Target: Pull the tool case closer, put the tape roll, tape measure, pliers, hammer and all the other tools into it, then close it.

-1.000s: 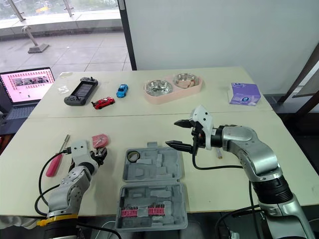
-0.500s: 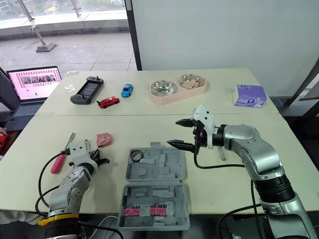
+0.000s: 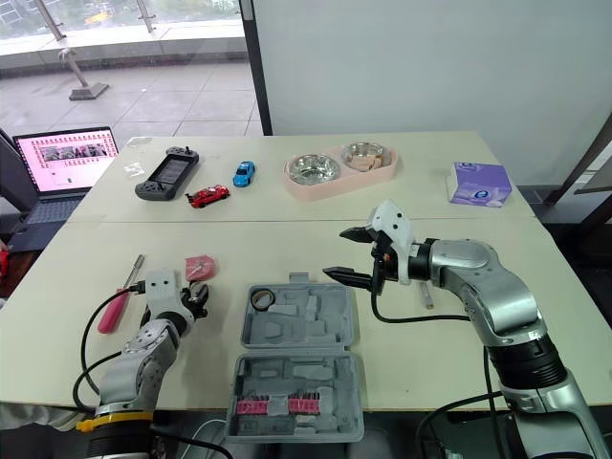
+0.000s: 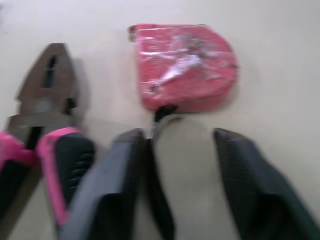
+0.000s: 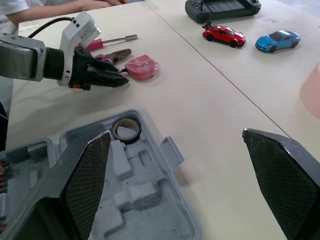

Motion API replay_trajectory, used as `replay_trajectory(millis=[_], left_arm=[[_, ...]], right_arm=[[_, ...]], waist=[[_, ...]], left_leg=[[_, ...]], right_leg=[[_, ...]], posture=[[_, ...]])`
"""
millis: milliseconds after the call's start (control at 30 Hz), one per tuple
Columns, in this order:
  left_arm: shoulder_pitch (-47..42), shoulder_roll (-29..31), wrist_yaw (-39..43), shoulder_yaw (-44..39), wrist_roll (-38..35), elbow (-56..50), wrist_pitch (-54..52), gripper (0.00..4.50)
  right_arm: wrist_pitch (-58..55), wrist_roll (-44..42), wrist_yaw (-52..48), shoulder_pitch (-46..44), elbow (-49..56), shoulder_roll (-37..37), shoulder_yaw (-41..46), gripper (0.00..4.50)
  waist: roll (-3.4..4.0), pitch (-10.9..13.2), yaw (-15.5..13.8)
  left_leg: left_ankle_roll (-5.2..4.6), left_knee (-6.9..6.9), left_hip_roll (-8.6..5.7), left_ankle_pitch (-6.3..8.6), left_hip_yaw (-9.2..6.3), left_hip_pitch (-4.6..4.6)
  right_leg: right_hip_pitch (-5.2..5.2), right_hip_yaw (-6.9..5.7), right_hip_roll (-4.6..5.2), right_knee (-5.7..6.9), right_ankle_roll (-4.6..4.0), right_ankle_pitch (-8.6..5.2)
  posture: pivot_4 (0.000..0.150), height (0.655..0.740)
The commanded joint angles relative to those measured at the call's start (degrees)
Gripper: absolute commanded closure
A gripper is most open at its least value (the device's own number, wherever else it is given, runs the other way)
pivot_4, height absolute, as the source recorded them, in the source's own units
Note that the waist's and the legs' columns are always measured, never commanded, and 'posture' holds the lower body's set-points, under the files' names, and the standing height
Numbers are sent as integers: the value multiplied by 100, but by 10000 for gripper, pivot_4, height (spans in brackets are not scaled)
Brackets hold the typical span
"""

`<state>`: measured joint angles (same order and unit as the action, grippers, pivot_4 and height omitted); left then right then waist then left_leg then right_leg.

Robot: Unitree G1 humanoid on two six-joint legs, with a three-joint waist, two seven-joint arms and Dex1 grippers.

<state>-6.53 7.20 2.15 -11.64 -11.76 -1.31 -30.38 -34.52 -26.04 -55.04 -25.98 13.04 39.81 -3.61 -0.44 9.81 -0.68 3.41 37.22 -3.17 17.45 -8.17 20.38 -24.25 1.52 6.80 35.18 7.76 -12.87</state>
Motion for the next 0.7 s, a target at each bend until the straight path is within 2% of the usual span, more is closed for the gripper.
replay_trajectory(millis=[33,400,500,700], left_arm=[[82,22,-20,-7,44,276,-103,5987],[-85,141,107,-28,17,543,12,5987],[-109,162,144,-12,21,588,35,12983],[-141,129,143,-24,-13,567,26,44037]], right_arm=[[63,-35,8,-40,65,15,147,0],[18,-48,124,4,119,19,186,0],[26,-40,153,7,115,16,187,0],[33,-29,205,0,106,13,169,0]], waist=[[1,-1,18],[8,-5,9],[8,-5,6],[8,-4,-16]], left_leg=[[0,0,0,0,0,0],[0,0,1,0,0,-1],[0,0,1,0,0,-1],[1,0,-1,0,-1,4]], right_leg=[[0,0,0,0,0,0],[0,0,-1,1,0,0],[0,0,-1,2,0,0],[0,0,1,-3,0,0]], posture=[[1500,7360],[1500,7360],[1500,7360],[1500,7360]])
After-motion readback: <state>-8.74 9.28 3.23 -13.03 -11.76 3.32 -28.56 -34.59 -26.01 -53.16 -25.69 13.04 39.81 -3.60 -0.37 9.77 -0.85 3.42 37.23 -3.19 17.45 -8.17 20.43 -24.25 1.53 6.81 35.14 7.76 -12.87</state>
